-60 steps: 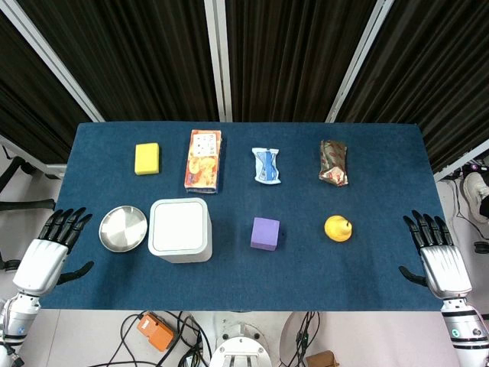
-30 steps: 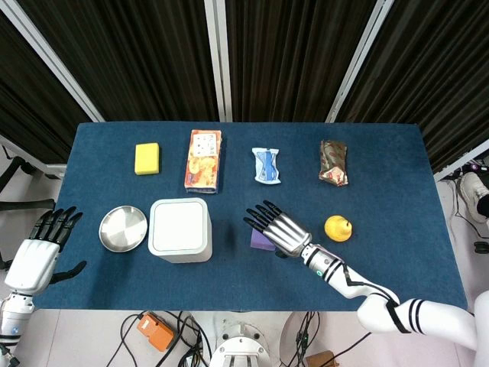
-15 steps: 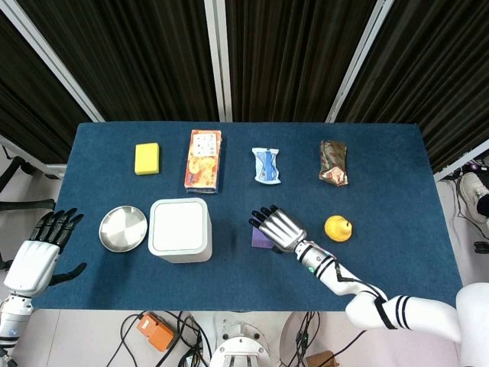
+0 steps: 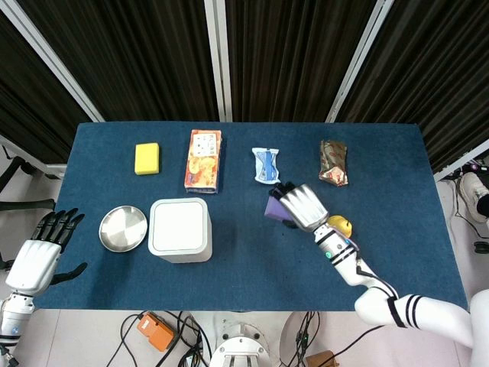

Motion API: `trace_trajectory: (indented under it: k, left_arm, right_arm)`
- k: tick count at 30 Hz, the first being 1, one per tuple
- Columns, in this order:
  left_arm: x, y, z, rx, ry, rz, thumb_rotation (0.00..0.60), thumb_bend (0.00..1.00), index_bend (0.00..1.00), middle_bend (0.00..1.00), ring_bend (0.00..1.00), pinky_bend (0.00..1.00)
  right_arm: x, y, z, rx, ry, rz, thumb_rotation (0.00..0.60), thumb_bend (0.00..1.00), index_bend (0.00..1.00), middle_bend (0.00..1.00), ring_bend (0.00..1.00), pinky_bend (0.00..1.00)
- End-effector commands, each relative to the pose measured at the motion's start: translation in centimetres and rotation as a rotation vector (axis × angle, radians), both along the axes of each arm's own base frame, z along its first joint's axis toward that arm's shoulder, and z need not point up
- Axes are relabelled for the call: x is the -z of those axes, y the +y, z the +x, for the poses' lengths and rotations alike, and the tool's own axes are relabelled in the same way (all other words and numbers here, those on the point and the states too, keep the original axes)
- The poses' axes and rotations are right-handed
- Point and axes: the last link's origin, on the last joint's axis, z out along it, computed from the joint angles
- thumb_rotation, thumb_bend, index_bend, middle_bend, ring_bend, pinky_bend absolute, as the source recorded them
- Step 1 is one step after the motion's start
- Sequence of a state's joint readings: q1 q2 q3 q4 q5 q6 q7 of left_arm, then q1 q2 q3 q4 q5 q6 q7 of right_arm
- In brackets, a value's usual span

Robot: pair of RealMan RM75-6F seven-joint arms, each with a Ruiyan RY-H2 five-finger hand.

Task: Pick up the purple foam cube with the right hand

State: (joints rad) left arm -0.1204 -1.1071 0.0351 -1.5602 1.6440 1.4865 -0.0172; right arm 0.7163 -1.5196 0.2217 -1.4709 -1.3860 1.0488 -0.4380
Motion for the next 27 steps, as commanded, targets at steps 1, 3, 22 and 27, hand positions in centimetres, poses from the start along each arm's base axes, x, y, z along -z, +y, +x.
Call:
trace_trajectory:
  k: [1, 3, 22, 27]
  left_arm:
    - [0.1, 0.2, 0.0, -0.003, 0.003, -0.005, 0.6, 0.13, 0.0, 0.01, 0.0, 0.03]
    - [0.2, 0.3, 0.1, -0.003, 0.005, -0.009, 0.6, 0.13, 0.0, 0.01, 0.0, 0.03]
    - [0.1, 0.7, 0.1, -0.01, 0.002, -0.021, 0.6, 0.13, 0.0, 0.01, 0.0, 0.03]
    - [0.1, 0.6, 0.1, -0.006, 0.001, -0.022, 0.6, 0.13, 0.0, 0.01, 0.0, 0.03]
  right_arm:
    - [-2.6, -2.2, -2.8, 0.105, 0.009, -0.078, 0.6, 0.29, 0.71, 0.6, 0.67, 0.82]
    - [-3.0, -3.1, -4.0, 0.158, 0.022, -0.083, 0.6, 0.29, 0.71, 0.6, 0.67, 0.82]
    - [-1.1, -4.6, -8.6, 0.321, 0.092, 0.045, 0.6, 0.29, 0.3, 0.48, 0.49, 0.71]
    - [-1.5, -4.5, -8.9, 0.355, 0.096, 0.052, 0.6, 0.29, 0.01, 0.27, 0.28, 0.6]
